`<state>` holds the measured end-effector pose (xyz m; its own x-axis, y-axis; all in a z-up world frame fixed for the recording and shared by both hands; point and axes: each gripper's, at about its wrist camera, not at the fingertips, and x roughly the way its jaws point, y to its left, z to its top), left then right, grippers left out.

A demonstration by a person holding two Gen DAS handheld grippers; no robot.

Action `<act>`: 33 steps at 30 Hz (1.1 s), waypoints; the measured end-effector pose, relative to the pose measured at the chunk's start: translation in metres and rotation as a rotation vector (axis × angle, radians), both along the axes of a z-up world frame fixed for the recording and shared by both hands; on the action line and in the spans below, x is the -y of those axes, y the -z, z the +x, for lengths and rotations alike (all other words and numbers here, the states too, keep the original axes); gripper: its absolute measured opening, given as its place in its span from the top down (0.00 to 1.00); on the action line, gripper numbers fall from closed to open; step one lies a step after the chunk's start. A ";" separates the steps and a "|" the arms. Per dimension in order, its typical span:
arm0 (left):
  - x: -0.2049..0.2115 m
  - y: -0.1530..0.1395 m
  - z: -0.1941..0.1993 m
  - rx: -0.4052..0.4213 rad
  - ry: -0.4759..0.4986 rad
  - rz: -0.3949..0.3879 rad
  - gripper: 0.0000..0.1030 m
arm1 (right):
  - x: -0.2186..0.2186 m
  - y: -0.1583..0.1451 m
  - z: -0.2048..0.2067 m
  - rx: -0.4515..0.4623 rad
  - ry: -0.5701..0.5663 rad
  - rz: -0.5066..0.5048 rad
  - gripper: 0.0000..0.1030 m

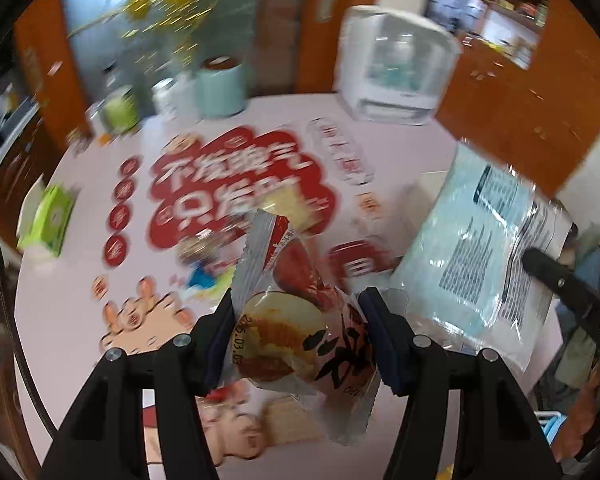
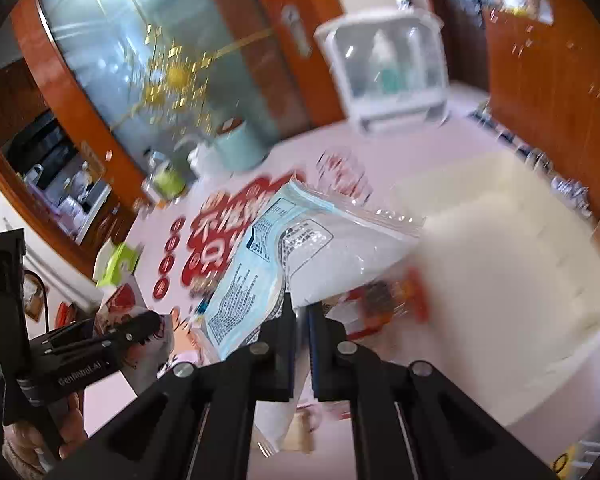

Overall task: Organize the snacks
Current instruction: 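Carry both snacks into the white bin and open both tools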

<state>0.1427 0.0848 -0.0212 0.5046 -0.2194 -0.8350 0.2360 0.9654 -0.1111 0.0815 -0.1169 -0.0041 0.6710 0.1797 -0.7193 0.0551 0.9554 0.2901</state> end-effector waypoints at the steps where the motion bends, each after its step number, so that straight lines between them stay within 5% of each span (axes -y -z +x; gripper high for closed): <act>1: 0.019 -0.006 -0.001 0.009 0.027 -0.001 0.43 | 0.010 -0.009 -0.005 0.022 0.018 -0.017 0.95; 8: 0.121 -0.024 -0.002 0.061 0.147 -0.011 0.42 | 0.084 -0.047 -0.029 0.100 0.129 -0.112 0.95; 16: 0.237 -0.025 0.016 0.073 0.216 0.004 0.42 | 0.167 -0.045 -0.032 0.074 0.218 -0.178 0.95; 24: 0.294 -0.005 0.032 0.040 0.227 0.068 0.40 | 0.211 -0.024 -0.020 0.010 0.242 -0.214 0.95; 27: 0.302 0.002 0.038 0.025 0.214 0.100 0.29 | 0.213 -0.015 -0.015 -0.023 0.232 -0.216 0.93; 29: 0.301 0.006 0.041 0.002 0.213 0.090 0.06 | 0.213 -0.009 -0.009 -0.056 0.204 -0.217 0.90; 31: 0.298 0.009 0.043 -0.014 0.202 0.075 0.04 | 0.211 -0.005 -0.008 -0.073 0.187 -0.236 0.81; 33: 0.294 0.011 0.043 -0.022 0.184 0.082 0.04 | 0.208 -0.006 -0.010 -0.058 0.185 -0.263 0.58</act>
<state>0.1858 -0.2093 -0.0317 0.4441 -0.2368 -0.8641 0.4079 0.9121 -0.0403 0.0714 -0.3246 0.0016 0.6315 -0.1382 -0.7629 0.2437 0.9695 0.0262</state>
